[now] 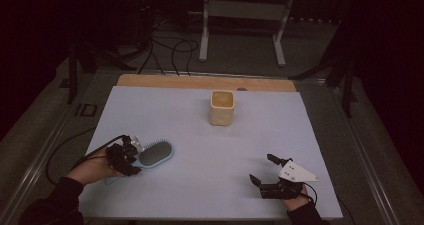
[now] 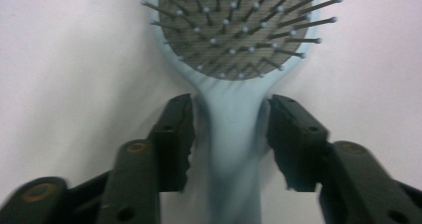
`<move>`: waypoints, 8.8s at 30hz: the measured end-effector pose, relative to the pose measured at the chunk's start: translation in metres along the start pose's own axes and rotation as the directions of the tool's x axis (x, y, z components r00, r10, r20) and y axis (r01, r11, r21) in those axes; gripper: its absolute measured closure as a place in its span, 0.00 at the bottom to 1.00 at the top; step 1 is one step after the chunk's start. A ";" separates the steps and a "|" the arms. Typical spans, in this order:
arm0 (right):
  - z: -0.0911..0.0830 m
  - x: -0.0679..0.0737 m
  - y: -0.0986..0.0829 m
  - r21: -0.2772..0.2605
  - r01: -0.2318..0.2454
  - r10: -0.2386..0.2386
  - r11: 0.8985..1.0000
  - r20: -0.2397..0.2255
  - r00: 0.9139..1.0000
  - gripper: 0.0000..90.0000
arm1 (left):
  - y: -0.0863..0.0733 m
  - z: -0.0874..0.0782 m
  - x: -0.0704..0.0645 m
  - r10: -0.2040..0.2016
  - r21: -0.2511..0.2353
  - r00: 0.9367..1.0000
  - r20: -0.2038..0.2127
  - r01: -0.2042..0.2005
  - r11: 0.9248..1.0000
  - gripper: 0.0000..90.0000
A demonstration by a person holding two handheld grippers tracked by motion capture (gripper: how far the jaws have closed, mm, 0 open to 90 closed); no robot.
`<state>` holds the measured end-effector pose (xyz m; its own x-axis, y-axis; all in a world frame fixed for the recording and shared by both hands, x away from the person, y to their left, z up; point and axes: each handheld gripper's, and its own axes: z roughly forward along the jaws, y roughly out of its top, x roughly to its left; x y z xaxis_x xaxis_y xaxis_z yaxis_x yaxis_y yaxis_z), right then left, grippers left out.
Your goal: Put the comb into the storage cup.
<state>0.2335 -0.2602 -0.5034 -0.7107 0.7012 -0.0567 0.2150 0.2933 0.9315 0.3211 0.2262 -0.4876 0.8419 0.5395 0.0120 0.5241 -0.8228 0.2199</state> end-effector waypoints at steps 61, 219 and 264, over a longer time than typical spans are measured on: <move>0.001 0.000 0.000 0.000 0.000 0.000 1.000 -0.004 1.000 0.10 | 0.029 -0.036 -0.003 -0.055 -0.301 0.998 0.037 0.063 0.951 0.78; -0.002 -0.004 0.000 -0.029 -0.017 0.017 0.999 -0.014 1.000 0.10 | 0.277 -0.007 0.022 -0.157 -0.920 0.981 0.114 0.164 0.357 0.78; 0.000 -0.002 0.000 -0.023 -0.011 0.010 1.000 -0.026 1.000 0.10 | 0.257 0.019 0.024 -0.109 -0.852 0.985 0.135 0.171 0.495 0.09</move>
<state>0.2352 -0.2619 -0.5032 -0.7255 0.6872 -0.0382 0.2072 0.2710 0.9400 0.4787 0.0244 -0.4491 0.7896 0.5967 -0.1433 0.2936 -0.1622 0.9421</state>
